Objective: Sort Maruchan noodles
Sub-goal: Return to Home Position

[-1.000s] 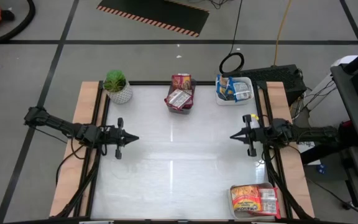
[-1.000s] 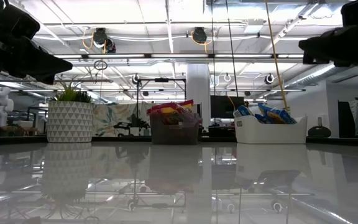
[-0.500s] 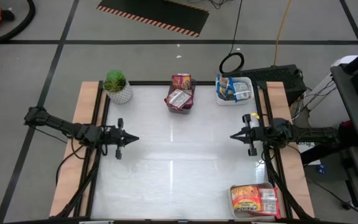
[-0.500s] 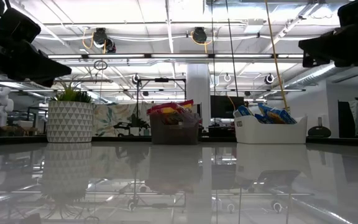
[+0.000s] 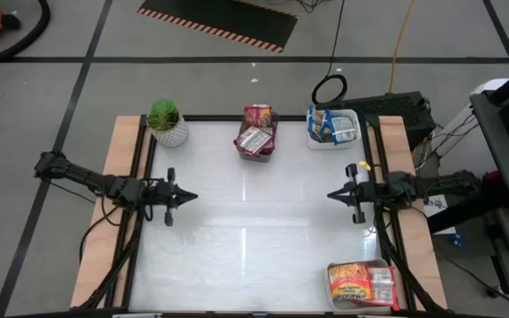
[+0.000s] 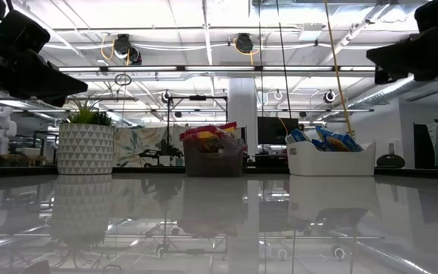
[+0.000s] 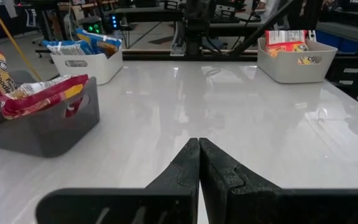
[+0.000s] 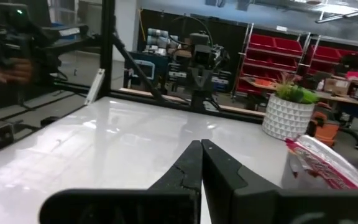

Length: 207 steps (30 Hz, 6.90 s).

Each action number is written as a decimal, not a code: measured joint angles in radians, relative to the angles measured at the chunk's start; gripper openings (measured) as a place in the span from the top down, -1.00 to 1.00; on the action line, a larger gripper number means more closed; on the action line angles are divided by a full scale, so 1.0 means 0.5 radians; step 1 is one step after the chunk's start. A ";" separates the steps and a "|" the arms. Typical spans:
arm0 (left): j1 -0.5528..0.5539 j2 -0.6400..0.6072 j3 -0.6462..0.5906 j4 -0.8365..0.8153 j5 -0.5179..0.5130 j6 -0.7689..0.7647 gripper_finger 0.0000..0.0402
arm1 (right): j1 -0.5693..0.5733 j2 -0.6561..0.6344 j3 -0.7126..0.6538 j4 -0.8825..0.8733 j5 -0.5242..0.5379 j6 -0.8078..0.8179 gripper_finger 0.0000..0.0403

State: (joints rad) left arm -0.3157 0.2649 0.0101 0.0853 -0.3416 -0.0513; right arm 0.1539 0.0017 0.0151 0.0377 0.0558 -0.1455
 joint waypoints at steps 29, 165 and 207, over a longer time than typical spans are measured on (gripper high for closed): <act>-0.188 0.000 0.000 0.108 0.021 0.086 0.96 | 0.317 0.000 0.000 0.041 0.226 -0.161 1.00; 0.348 -0.435 0.000 -0.018 0.245 0.250 0.96 | -0.009 0.001 0.000 0.021 0.042 -0.114 1.00; 0.348 -0.435 0.002 -0.017 0.246 0.250 0.96 | -0.009 0.001 -0.001 0.021 0.042 -0.114 1.00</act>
State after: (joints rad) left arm -0.1415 0.0473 0.0109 0.0767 -0.2188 0.0738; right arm 0.1496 0.0024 0.0148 0.0483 0.0769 -0.2024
